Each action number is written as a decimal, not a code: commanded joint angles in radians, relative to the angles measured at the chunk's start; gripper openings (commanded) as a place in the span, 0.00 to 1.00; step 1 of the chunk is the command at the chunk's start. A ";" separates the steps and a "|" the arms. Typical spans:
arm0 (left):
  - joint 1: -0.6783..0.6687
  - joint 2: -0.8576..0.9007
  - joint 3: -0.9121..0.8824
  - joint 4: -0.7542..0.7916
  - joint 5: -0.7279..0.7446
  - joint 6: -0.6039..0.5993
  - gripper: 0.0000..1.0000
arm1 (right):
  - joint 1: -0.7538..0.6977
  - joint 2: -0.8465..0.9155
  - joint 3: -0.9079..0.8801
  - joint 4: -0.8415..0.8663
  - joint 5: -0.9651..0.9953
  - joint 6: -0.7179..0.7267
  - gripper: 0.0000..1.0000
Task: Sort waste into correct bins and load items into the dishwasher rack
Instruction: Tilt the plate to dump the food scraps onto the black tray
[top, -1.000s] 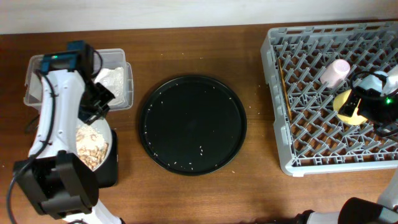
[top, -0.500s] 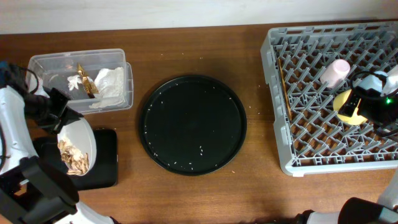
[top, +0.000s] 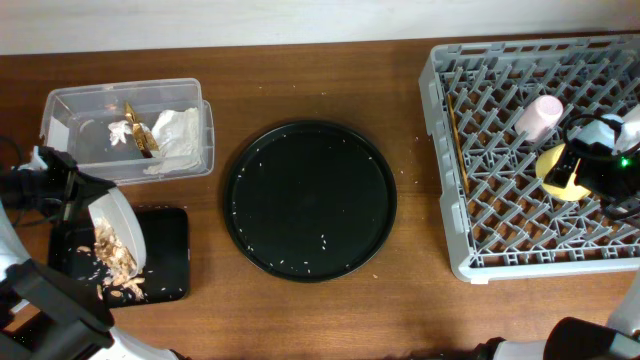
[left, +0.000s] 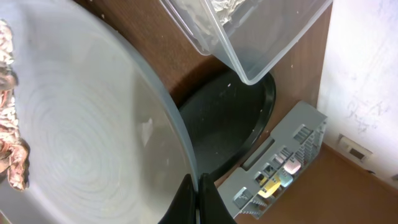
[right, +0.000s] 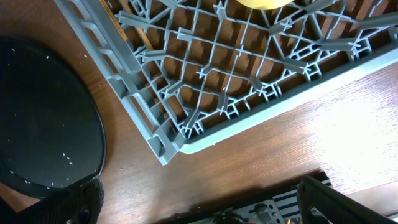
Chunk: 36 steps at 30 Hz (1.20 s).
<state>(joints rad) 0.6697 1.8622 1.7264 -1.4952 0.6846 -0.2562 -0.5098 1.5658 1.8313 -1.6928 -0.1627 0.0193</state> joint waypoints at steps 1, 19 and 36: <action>0.010 -0.028 -0.010 -0.009 0.054 0.045 0.01 | -0.002 -0.013 -0.003 -0.002 -0.009 0.000 0.98; 0.191 -0.028 -0.106 -0.092 0.401 0.306 0.01 | -0.002 -0.013 -0.003 -0.002 -0.009 0.000 0.98; 0.185 -0.046 -0.108 -0.193 0.389 0.372 0.01 | -0.002 -0.013 -0.003 -0.002 -0.009 0.000 0.98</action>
<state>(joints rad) 0.8543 1.8584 1.6192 -1.6844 1.0889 0.0898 -0.5098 1.5658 1.8309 -1.6924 -0.1627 0.0196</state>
